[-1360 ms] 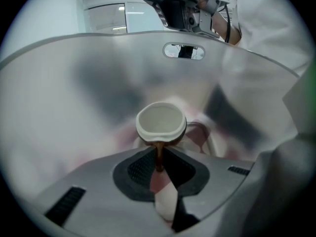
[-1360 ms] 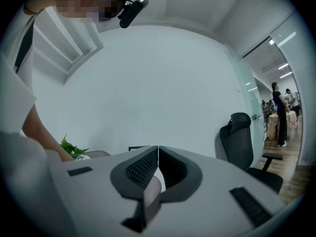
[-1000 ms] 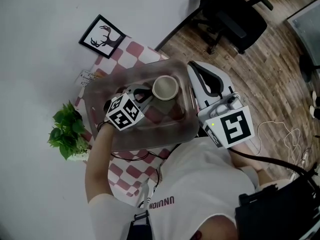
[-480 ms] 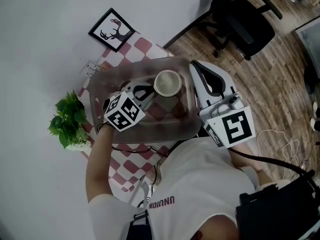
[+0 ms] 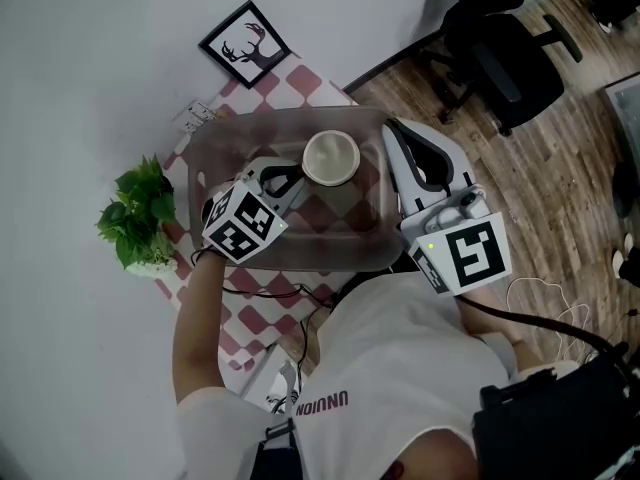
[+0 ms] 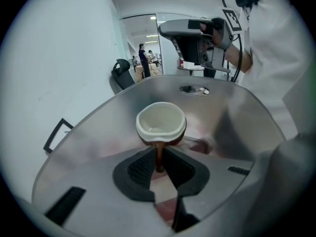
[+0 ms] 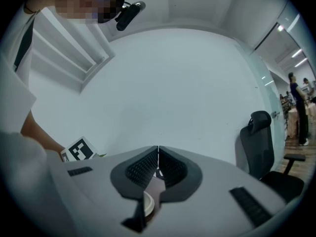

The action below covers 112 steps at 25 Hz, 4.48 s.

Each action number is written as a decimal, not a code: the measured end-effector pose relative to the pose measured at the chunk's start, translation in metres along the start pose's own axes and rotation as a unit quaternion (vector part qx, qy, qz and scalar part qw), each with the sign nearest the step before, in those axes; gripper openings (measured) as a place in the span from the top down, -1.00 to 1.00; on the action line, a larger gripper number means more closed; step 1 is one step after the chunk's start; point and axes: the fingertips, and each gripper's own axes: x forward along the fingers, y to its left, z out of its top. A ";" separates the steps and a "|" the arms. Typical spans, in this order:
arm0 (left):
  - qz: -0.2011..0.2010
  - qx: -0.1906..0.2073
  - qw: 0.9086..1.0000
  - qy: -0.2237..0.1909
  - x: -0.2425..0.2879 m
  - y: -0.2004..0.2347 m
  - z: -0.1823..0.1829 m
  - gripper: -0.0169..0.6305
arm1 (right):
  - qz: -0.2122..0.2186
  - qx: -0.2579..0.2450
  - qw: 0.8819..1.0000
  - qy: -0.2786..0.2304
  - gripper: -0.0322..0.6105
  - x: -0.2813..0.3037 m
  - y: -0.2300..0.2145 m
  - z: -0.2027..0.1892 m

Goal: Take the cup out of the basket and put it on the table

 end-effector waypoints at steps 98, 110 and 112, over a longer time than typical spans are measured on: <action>0.389 -0.479 0.786 -0.053 -0.149 -0.176 -0.174 0.76 | 0.439 -0.052 0.897 -0.001 0.84 -0.026 0.248 0.007; 0.361 -0.521 0.768 -0.087 -0.103 -0.191 -0.186 0.78 | 0.454 -0.059 0.889 0.022 0.84 -0.016 0.265 -0.007; 0.358 -0.531 0.763 -0.089 -0.099 -0.200 -0.188 0.79 | 0.456 -0.056 0.888 0.024 0.84 -0.014 0.267 -0.008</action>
